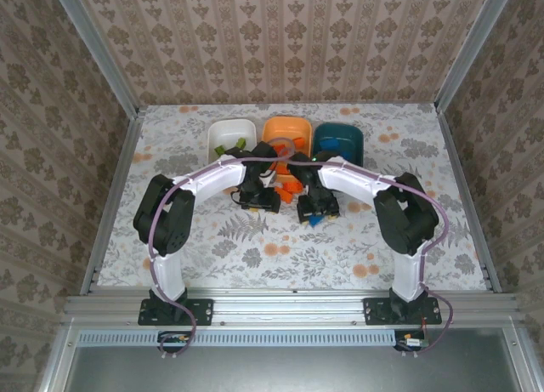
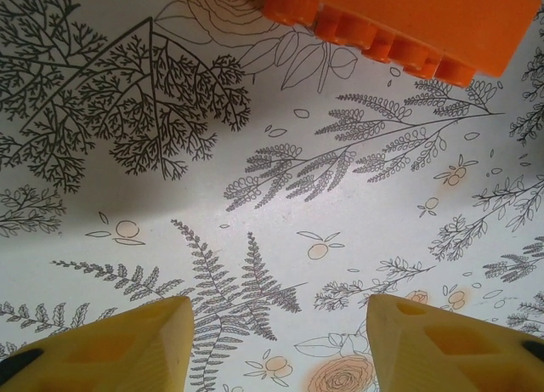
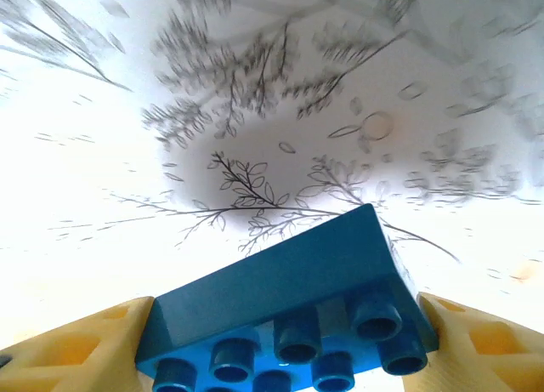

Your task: Sort the legos into containers by color

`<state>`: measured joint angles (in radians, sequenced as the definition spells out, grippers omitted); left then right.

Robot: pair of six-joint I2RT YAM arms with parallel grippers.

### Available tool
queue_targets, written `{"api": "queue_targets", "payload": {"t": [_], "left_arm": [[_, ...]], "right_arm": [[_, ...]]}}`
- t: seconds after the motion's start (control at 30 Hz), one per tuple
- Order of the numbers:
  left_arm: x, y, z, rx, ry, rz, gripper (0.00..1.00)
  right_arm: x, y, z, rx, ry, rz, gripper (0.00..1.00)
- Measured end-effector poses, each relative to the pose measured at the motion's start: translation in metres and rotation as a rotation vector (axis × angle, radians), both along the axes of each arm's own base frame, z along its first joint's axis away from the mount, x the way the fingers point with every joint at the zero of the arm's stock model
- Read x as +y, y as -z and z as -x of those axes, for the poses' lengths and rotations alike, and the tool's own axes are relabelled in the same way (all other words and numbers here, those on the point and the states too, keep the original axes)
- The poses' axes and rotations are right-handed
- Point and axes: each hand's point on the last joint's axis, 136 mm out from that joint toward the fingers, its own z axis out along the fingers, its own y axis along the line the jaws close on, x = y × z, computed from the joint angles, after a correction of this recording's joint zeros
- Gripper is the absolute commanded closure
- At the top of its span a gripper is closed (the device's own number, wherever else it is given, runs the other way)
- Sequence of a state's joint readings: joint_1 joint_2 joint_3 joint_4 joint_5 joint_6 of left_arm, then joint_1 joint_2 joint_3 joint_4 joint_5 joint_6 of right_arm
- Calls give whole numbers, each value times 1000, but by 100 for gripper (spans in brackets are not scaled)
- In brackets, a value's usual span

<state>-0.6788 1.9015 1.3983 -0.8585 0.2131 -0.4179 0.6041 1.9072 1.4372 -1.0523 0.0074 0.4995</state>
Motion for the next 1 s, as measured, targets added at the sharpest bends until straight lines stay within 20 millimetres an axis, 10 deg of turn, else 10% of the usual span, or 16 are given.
{"api": "queue_targets", "payload": {"t": [0.3,0.57,1.0], "left_arm": [[-3,-3,-2,-6,3,9,29],[-4,-5,1,-2,8,5,21],[-10,-12,-4,-17,-3,15,0]], "right_arm": [[-43,-74,-92,-225,145,-74,31],[-81,-71,-176,-294,241,-69,21],[-87,-72,-167,-265,247,-73,19]]}}
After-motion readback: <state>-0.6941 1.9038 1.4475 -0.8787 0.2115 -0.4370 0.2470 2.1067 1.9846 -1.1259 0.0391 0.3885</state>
